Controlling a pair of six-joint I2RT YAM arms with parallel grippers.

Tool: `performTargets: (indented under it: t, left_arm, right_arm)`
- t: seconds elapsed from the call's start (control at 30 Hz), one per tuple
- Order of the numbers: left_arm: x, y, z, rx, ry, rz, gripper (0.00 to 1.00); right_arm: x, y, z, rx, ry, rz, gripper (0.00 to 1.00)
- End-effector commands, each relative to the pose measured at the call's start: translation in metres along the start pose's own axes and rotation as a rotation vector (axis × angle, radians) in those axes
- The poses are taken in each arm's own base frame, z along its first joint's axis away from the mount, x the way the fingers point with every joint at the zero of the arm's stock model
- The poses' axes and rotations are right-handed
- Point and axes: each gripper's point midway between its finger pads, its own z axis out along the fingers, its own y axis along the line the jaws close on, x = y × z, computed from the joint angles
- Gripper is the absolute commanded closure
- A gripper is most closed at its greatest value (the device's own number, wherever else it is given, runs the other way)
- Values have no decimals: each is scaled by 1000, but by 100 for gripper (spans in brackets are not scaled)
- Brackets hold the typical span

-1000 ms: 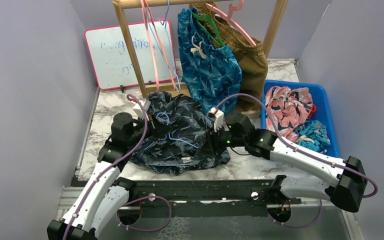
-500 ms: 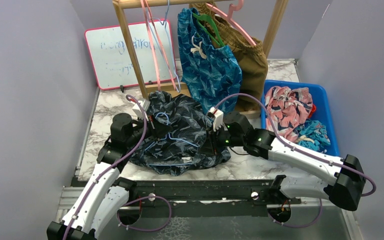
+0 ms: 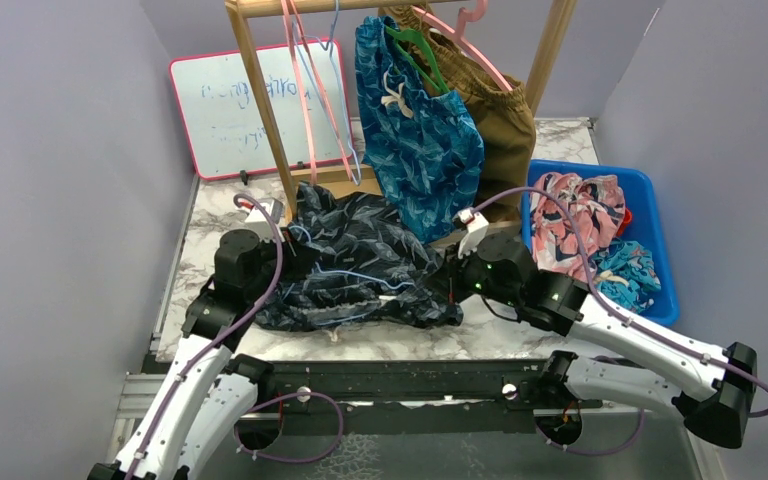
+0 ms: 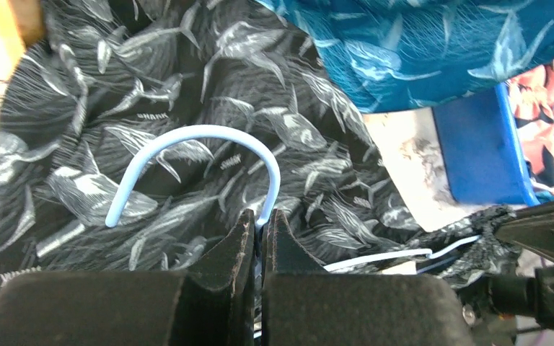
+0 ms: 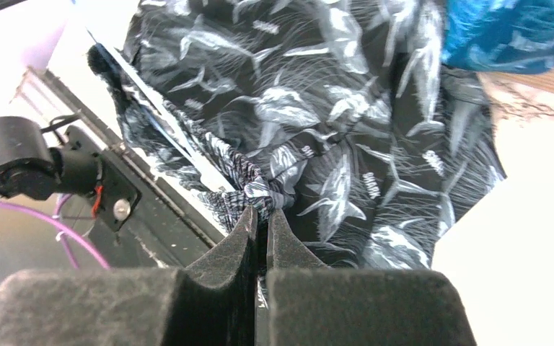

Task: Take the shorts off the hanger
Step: Remove the shorts from the clothes rod.

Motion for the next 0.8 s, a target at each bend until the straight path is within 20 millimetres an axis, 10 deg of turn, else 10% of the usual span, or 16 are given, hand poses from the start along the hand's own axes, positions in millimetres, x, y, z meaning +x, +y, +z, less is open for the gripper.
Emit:
performTargets:
  t: [0.0, 0.3, 0.77]
  left_arm:
    - [-20, 31, -13, -201, -84, 31, 100]
    - [-41, 35, -29, -259, -195, -5, 100]
    - [-24, 12, -16, -104, -108, 22, 100]
  right_arm:
    - [9, -39, -13, 187, -12, 3, 96]
    - [8, -54, -28, 252, -55, 0, 97]
    - [22, -13, 29, 70, 100, 9, 90]
